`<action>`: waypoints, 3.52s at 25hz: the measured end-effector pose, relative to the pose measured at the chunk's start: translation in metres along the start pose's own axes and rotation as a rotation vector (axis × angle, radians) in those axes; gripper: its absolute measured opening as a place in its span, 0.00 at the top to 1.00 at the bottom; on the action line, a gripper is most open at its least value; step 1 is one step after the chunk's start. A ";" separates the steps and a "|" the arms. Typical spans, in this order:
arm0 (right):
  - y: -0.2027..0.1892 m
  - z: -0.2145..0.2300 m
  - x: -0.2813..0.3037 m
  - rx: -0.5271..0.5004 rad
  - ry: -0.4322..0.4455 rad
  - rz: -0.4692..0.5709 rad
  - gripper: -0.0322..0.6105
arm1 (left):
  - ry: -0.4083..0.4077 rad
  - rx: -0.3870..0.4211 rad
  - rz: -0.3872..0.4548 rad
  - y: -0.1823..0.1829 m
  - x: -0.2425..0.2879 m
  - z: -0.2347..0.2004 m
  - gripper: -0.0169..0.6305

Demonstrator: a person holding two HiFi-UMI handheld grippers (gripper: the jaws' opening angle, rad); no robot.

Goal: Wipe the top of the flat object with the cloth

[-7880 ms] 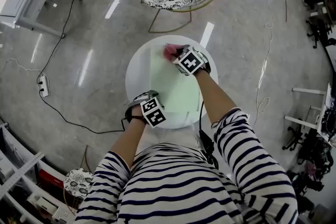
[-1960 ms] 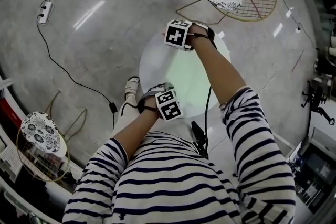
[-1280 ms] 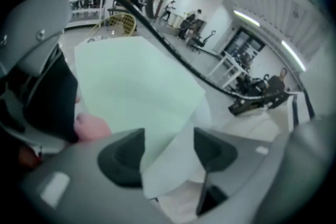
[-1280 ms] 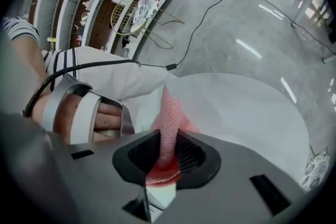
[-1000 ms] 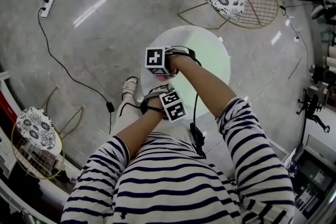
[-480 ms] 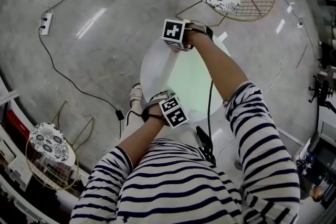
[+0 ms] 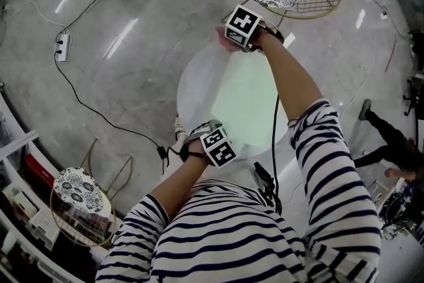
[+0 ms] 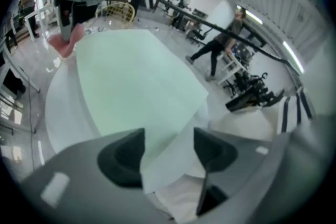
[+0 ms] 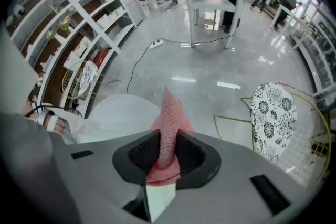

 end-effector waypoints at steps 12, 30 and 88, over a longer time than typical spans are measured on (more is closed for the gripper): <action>-0.055 0.041 -0.013 0.300 0.057 0.214 0.83 | 0.042 0.167 0.034 0.102 -0.043 -0.044 0.52; -0.095 0.029 -0.009 0.302 0.155 0.243 0.84 | 0.265 0.390 -0.203 0.155 0.037 -0.092 0.46; -0.320 -0.148 0.016 0.807 -0.019 0.289 0.85 | 0.278 0.387 -0.298 0.154 0.045 -0.095 0.46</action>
Point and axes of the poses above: the fingertips, and each gripper's own axes: x forward along the fingers, z to its right, y out of its top, the point moved 1 cm from there along -x, backward along the fingers
